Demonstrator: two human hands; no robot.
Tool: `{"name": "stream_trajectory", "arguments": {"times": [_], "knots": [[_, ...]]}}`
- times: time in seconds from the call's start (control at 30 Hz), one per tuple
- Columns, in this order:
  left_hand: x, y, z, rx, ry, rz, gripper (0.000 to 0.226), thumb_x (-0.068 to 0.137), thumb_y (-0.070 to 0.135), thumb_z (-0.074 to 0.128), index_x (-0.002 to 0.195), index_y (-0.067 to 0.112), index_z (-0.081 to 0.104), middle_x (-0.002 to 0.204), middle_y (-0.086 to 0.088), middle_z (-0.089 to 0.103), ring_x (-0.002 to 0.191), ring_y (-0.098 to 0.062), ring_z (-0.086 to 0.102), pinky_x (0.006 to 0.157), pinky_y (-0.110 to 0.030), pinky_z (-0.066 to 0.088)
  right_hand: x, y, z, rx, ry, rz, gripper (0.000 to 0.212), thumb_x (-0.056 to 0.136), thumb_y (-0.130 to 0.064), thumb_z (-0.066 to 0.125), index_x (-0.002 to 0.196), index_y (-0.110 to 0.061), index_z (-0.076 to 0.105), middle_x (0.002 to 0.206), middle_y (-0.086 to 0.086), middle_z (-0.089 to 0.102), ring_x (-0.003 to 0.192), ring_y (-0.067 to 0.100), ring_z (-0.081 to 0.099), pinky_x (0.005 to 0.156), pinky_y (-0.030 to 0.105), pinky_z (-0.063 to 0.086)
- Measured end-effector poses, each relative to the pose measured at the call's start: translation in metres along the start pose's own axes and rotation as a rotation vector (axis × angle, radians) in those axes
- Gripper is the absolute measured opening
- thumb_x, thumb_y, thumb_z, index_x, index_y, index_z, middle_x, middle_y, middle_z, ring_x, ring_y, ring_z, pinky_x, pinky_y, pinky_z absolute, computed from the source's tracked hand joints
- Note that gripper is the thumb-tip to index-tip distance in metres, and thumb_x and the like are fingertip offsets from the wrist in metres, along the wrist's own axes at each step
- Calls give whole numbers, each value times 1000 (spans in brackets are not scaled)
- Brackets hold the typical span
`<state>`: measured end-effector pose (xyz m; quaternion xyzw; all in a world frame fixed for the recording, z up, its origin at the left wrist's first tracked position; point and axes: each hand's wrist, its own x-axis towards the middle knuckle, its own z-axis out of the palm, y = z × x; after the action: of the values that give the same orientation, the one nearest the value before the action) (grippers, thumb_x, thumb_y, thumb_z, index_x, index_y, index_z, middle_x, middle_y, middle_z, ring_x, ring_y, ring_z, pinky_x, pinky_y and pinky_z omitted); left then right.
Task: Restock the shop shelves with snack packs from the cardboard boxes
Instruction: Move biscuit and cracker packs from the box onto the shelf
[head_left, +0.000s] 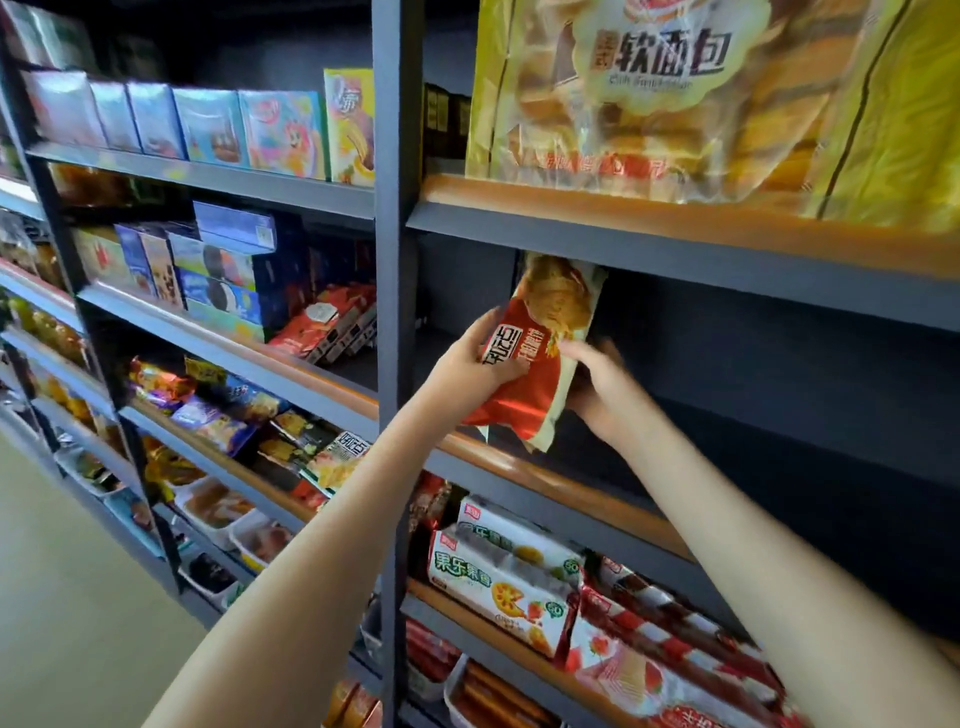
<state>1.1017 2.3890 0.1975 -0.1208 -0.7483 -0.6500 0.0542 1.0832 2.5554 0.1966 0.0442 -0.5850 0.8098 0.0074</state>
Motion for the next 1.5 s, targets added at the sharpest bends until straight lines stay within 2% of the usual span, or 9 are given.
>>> {"name": "stream_trajectory", "arguments": {"times": [0.17,0.3,0.53,0.6,0.77,1.03,1.13,1.33,1.5], "knots": [[38,-20,6,330,-53,99,91,84,25,70,151,42,12,125,4,54,109,-16,56,90,-30,45,34,1,-6,-209,5,-145,73,87,-1,64,137,-40,27,127,2,57,115,24,58,98,45,48],[68,-40,14,554,-14,158,90,88,21,63,148,52,3,117,-5,49,102,-25,55,87,-39,50,58,13,-20,-358,-48,-198,83,87,2,63,142,-41,19,127,-18,48,125,14,49,103,39,45],[119,-69,22,694,-53,300,100,85,10,68,149,46,0,102,1,39,82,-14,44,77,-28,44,76,34,-46,-804,-128,-156,124,74,-30,80,135,-58,-24,159,-14,4,143,6,16,117,38,22],[129,-72,25,715,-29,337,101,85,9,68,148,47,-1,104,2,36,86,-14,43,76,-27,43,84,37,-49,-883,-137,-248,122,67,-40,79,128,-68,-23,159,-13,-2,146,9,11,118,45,22],[147,-76,28,804,20,316,105,87,18,68,142,51,-15,110,-10,44,98,-26,50,88,-40,49,103,38,-46,-1034,-73,-369,111,82,-6,72,148,-24,-16,152,-11,2,136,-5,1,119,31,9],[153,-81,33,851,-41,230,104,92,19,63,140,50,-24,105,-17,53,86,-33,62,80,-41,50,115,48,-51,-1036,-7,-348,107,83,-6,71,151,-16,-11,157,2,4,135,-1,6,111,22,14],[147,-78,34,748,-55,213,106,92,14,58,123,65,-30,100,-12,49,82,-32,58,76,-40,47,113,43,-50,-977,-18,-270,97,86,-4,67,152,-16,-4,153,1,21,137,4,20,105,16,22],[141,-71,35,686,-113,174,107,90,11,61,138,54,-24,98,-12,50,79,-27,56,74,-35,44,101,39,-50,-982,-18,-149,77,93,-11,59,152,-21,10,146,1,43,134,17,42,101,23,35],[132,-68,42,712,-53,143,101,91,4,52,142,50,-22,142,-22,31,108,-39,54,90,-43,48,83,33,-41,-1038,75,-97,82,93,-11,59,153,-20,4,145,4,44,132,22,44,95,26,37]]}}
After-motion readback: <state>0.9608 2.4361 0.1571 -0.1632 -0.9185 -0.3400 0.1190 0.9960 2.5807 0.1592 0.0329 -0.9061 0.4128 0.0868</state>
